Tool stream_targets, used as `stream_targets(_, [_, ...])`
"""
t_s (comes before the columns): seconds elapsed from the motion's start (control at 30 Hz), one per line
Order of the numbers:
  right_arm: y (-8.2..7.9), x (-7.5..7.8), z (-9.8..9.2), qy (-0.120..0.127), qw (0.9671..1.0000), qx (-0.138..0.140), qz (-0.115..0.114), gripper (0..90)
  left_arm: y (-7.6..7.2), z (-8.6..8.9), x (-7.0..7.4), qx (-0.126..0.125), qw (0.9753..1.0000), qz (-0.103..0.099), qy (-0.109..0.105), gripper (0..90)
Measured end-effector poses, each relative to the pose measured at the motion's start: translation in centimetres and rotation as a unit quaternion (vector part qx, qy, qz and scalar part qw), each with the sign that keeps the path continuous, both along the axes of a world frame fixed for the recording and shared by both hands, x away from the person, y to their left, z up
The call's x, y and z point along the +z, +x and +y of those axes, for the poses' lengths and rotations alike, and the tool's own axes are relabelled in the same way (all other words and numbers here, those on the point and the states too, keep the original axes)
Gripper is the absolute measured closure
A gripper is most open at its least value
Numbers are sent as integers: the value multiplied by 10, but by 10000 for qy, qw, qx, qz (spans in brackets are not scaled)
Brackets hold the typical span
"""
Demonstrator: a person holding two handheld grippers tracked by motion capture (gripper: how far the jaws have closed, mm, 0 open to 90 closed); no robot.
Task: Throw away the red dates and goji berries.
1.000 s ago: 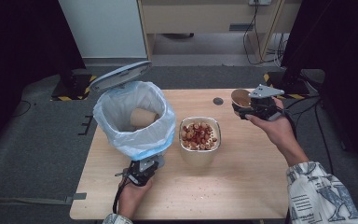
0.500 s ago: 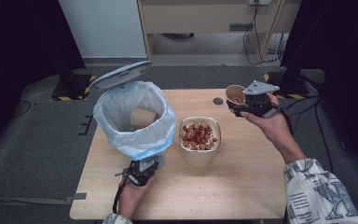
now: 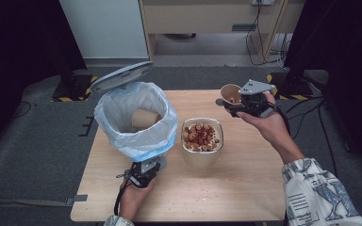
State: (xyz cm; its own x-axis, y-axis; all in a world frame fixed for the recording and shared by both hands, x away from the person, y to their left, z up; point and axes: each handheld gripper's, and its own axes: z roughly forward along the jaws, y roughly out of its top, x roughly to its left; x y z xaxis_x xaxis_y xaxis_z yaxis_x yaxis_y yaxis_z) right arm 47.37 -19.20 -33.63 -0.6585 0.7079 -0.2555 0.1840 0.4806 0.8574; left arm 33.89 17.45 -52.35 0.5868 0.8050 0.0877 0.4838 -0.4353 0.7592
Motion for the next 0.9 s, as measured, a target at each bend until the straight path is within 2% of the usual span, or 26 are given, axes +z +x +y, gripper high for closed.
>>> stream_targets(0.17, [0, 1, 5, 12, 10000, 38, -3, 350, 0, 0, 0, -3, 10000, -2, 4, 894])
stream_targets(0.37, [-2, 4, 13, -91, 9998, 137, -91, 350, 0, 0, 0, -10, 10000, 0, 26, 894])
stream_targets(0.47, [-2, 6, 18, -311, 9990, 193, -240, 349, 0, 0, 0, 1, 10000, -5, -24, 894])
stream_targets(0.63, [-4, 11, 21, -435, 9980, 257, -378, 348, 0, 0, 0, 0, 10000, -8, -16, 894])
stream_targets(0.7, [-5, 13, 23, -563, 9967, 272, -510, 348, 0, 0, 0, 3, 10000, -9, -16, 894])
stream_targets(0.9, [-8, 18, 26, -818, 9939, 311, -667, 345, 0, -1, -1, 12, 10000, -18, -55, 894])
